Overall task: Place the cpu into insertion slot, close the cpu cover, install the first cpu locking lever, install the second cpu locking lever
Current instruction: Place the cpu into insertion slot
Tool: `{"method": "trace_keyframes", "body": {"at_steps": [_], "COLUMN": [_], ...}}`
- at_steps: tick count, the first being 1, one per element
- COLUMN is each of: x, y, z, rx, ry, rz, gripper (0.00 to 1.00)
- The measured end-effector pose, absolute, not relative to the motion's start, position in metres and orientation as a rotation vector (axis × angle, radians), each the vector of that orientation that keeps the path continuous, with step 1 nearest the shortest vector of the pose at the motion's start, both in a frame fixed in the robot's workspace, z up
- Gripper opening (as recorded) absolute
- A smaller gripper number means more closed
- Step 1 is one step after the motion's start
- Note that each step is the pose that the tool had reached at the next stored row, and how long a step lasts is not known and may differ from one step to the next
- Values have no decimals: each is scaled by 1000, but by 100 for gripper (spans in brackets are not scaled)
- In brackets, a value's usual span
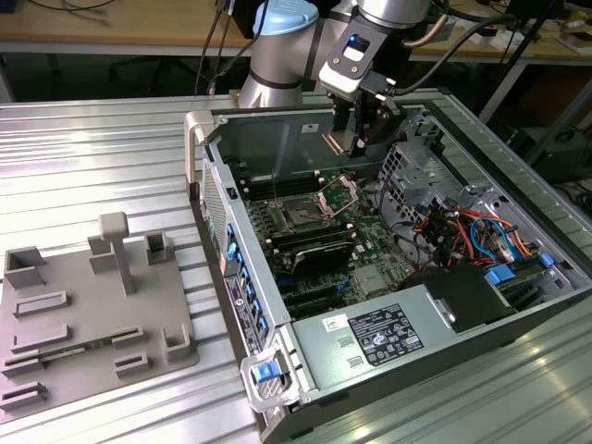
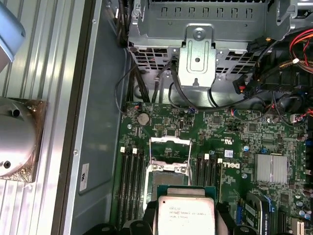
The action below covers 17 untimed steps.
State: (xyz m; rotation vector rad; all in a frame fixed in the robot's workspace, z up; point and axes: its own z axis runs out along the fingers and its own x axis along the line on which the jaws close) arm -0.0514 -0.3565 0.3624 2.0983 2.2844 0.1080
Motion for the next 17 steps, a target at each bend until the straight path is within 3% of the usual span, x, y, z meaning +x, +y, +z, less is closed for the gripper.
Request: {"method": "trace_keyframes", "body": {"at_steps": [17], "x": [-51], "y": [-356], "z": [350], "rx": [2213], "ry": [2201], "rz": [81], "gripper": [55]}}
